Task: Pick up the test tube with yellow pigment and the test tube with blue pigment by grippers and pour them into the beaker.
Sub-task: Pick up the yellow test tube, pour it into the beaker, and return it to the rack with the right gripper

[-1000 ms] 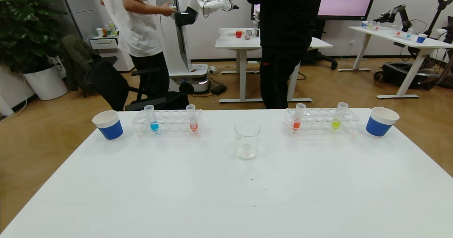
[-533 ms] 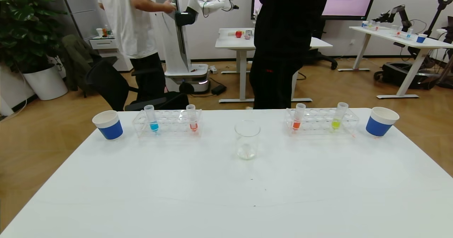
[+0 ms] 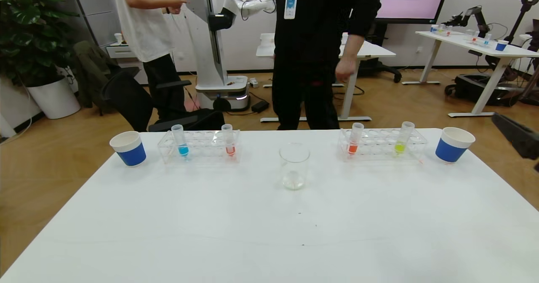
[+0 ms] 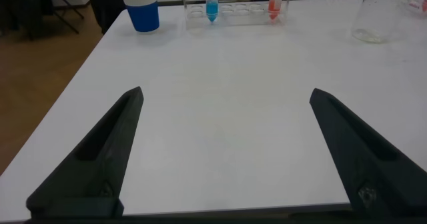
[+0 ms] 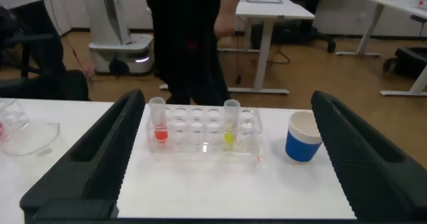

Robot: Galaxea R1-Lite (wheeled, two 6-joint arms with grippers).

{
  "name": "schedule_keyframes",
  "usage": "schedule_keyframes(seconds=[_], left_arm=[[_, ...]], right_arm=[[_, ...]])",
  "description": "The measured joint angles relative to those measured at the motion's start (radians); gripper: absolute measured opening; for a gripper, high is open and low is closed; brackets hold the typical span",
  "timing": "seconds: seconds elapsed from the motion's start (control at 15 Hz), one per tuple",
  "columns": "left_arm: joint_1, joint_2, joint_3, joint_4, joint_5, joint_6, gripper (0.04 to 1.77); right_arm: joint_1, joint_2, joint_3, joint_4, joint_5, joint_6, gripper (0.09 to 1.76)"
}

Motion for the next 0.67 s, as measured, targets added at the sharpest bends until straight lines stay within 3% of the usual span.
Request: schedule_keyframes(seconds=[0.4, 0.67], left_arm=[[0.0, 0.0, 0.0, 0.0, 0.0, 0.0, 1.74], [0.0, 0.0, 0.0, 0.0, 0.0, 0.0, 1.74]], right_arm=[[-0.01, 0.632, -0.15, -0.441, -0.003, 0.0, 1.74], [-0.007, 0.901, -0.297, -0.534, -0.001, 0.044, 1.74]])
